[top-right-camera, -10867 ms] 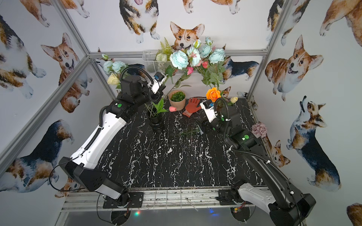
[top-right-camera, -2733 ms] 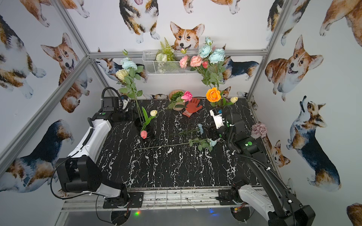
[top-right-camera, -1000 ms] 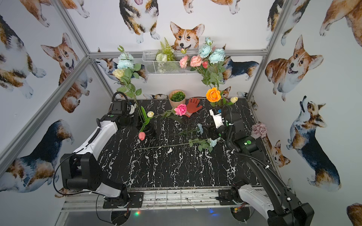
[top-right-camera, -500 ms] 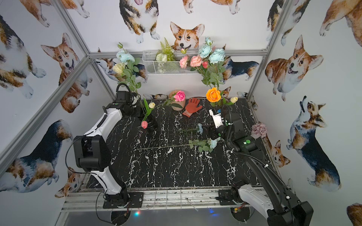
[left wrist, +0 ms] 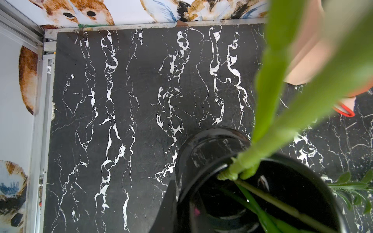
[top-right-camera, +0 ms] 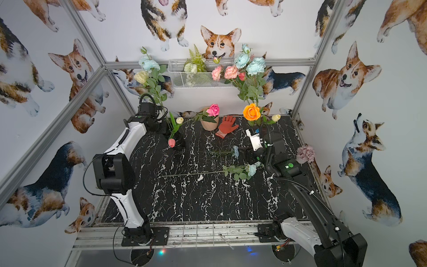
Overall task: Pick out blue flowers from the vase
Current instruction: Move the vase to the center of the board, then pick up the flower from the vase.
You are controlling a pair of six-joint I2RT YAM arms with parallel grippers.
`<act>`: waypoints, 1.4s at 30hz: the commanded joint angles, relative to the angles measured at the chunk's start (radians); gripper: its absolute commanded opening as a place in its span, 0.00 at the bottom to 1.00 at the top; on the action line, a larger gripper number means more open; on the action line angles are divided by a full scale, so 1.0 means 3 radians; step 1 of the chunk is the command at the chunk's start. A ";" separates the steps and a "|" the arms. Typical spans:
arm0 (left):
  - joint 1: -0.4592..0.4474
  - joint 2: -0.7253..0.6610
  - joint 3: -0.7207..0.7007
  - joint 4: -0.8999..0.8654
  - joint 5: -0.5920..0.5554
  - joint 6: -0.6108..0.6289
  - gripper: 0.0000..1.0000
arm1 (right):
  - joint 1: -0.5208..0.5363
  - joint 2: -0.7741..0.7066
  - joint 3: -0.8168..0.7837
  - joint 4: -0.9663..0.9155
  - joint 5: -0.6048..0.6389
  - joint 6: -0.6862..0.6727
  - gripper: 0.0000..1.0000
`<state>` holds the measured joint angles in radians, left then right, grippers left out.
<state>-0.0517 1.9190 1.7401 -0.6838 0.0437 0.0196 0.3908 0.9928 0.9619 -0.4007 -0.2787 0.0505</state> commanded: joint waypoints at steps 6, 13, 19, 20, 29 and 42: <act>0.0008 0.0009 0.0063 -0.0111 -0.0146 0.0108 0.46 | -0.0009 0.0019 0.0010 0.0155 -0.0037 -0.0025 0.62; 0.0004 0.0049 0.0168 -0.0130 -0.0128 0.0139 0.54 | -0.0008 0.0034 0.0028 0.0160 -0.0035 -0.0031 0.62; 0.0000 -0.0167 0.0054 -0.0006 -0.0088 0.0135 0.56 | -0.0008 0.0060 0.0055 0.0155 -0.0043 -0.0038 0.62; 0.0003 -0.0225 0.0033 0.0011 -0.0071 0.0134 0.56 | -0.0008 0.0065 0.0064 0.0155 -0.0046 -0.0036 0.62; 0.0003 -0.0843 -0.0419 0.0313 0.0097 0.0061 0.57 | -0.0009 0.0045 0.0064 0.0145 -0.0037 -0.0020 0.62; 0.0002 -0.1135 -0.0727 0.1034 0.0618 -0.0111 0.60 | -0.0006 0.0058 -0.0041 0.0277 -0.0103 0.0087 0.62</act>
<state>-0.0525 1.5589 1.5089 -0.4507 0.1967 -0.0002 0.3897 1.0092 0.9531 -0.3660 -0.2920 0.0586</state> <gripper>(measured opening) 0.602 0.624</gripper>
